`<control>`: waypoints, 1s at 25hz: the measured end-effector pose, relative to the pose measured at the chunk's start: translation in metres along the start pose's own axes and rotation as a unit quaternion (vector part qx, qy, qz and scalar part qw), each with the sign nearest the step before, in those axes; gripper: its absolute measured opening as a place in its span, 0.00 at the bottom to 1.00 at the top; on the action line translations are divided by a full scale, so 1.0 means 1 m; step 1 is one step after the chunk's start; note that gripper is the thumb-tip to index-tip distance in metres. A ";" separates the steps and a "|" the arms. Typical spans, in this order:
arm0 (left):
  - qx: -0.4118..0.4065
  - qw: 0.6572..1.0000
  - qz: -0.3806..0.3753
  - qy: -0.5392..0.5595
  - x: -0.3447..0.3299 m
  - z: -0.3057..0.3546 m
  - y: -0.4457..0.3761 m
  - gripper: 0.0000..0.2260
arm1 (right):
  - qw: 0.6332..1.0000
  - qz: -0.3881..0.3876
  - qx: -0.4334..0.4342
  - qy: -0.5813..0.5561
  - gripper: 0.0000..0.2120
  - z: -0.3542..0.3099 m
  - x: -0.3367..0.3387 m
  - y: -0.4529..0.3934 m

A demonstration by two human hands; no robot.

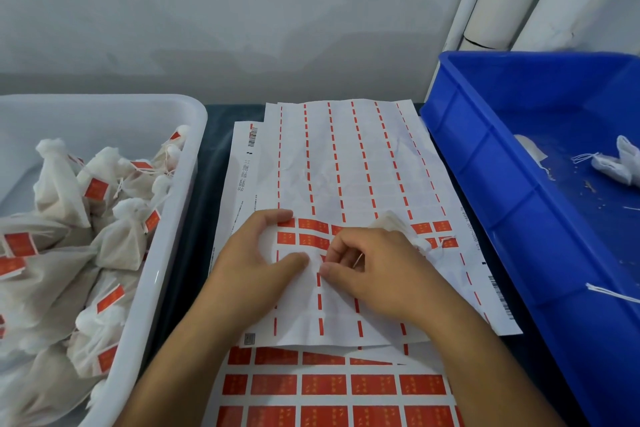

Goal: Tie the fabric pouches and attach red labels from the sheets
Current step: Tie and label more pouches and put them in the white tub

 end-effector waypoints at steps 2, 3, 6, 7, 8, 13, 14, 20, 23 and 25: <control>0.003 1.000 0.006 -0.004 0.001 0.000 0.000 0.22 | 1.000 0.008 0.001 0.008 0.06 -0.001 0.001 0.001; 0.005 1.000 0.008 -0.006 0.001 0.000 0.000 0.22 | 1.000 0.010 0.000 0.012 0.06 -0.002 0.002 0.002; 0.007 1.000 0.016 -0.017 0.000 -0.001 -0.001 0.22 | 1.000 0.010 -0.002 0.014 0.04 -0.004 0.005 0.002; 0.006 1.000 0.020 -0.021 0.001 -0.001 -0.001 0.21 | 1.000 0.009 -0.002 0.013 0.04 -0.004 0.006 0.002; 0.003 0.999 0.025 -0.024 0.001 0.000 -0.001 0.20 | 1.000 0.009 -0.003 0.014 0.05 -0.004 0.007 0.003; -0.002 0.998 0.053 -0.030 0.001 -0.001 -0.002 0.19 | 1.000 0.011 0.000 0.025 0.09 -0.006 0.008 0.004; -0.002 0.998 0.058 -0.033 0.001 -0.002 -0.003 0.19 | 1.000 0.010 0.001 0.023 0.09 -0.005 0.008 0.004; -0.011 0.995 0.080 -0.051 0.000 -0.005 -0.006 0.20 | 0.999 -0.001 0.018 0.037 0.06 -0.005 0.004 0.003; -0.017 0.992 0.103 -0.070 -0.001 -0.003 -0.005 0.22 | 0.997 0.000 0.045 0.065 0.04 -0.007 0.000 0.002; -0.024 0.990 0.113 -0.078 -0.002 -0.003 -0.006 0.23 | 0.994 -0.001 0.060 0.087 0.02 -0.008 -0.002 0.001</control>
Point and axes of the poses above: each hand's wrist, its own y-axis away from the middle knuckle, its own x-axis out of the back of the hand, z = x × y, the point moved 7 cm from there along -y, towards the middle knuckle, and after that the axes turned 10 degrees about -y, right-handed, at the moved point
